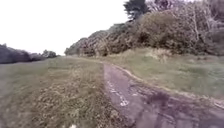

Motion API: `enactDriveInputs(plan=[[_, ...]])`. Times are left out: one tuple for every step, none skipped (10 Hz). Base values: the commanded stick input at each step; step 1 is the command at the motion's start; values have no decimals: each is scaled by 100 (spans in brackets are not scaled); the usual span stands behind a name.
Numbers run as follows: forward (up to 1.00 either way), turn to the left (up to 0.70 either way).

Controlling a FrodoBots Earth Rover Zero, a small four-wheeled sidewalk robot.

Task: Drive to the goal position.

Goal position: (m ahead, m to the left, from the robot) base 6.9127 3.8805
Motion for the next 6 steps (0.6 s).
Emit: enactDriveInputs(plan=[[6,0],[2,0],[0,0],[0,0],[0,0],[0,0]])
